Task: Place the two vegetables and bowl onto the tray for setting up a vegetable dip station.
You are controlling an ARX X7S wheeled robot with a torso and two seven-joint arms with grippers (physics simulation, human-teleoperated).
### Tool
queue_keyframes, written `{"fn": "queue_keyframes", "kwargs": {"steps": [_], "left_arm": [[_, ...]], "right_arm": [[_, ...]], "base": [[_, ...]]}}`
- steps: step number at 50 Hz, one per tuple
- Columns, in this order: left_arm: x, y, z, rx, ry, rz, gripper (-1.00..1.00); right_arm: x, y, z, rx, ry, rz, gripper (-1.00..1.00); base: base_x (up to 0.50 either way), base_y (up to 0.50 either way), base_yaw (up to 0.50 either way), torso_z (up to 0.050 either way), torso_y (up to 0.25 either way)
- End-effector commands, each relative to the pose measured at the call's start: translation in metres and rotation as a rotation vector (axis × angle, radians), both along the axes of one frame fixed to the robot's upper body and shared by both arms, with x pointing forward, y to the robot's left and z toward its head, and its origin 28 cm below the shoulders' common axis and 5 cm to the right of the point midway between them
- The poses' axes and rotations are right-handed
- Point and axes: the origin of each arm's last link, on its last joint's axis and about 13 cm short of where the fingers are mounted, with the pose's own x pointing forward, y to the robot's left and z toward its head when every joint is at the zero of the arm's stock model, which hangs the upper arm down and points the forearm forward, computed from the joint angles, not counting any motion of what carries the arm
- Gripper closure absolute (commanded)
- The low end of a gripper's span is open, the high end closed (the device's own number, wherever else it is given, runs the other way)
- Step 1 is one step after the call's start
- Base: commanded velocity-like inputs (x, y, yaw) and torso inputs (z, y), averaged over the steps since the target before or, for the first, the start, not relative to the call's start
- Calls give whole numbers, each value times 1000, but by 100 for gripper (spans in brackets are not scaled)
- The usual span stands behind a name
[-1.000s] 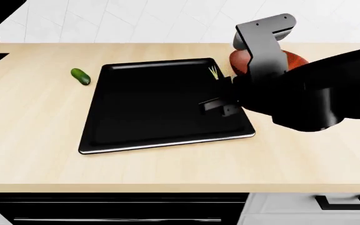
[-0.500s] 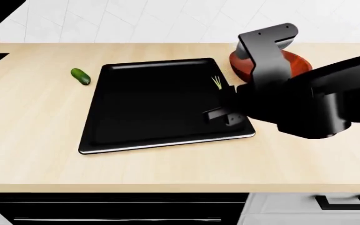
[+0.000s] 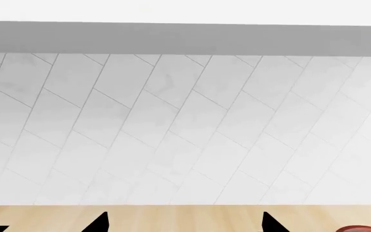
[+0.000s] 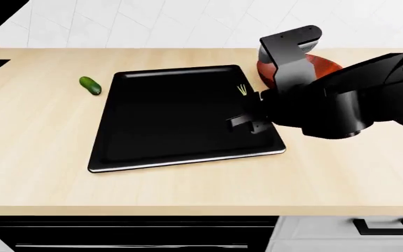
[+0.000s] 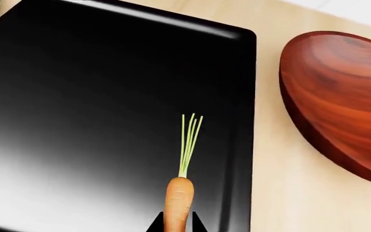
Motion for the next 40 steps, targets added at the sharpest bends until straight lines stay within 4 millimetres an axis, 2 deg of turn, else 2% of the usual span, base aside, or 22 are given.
{"fn": "queue_keyframes", "kwargs": {"steps": [1, 40], "left_arm": [[0, 0, 0, -1, 0, 0, -100], [0, 0, 0, -1, 0, -1, -100]], "right_arm": [[6, 0, -6, -7, 20, -3, 100], [10, 1, -16, -7, 44, 1, 100]], "base": [[0, 0, 0, 0, 0], [0, 0, 0, 0, 0]]}}
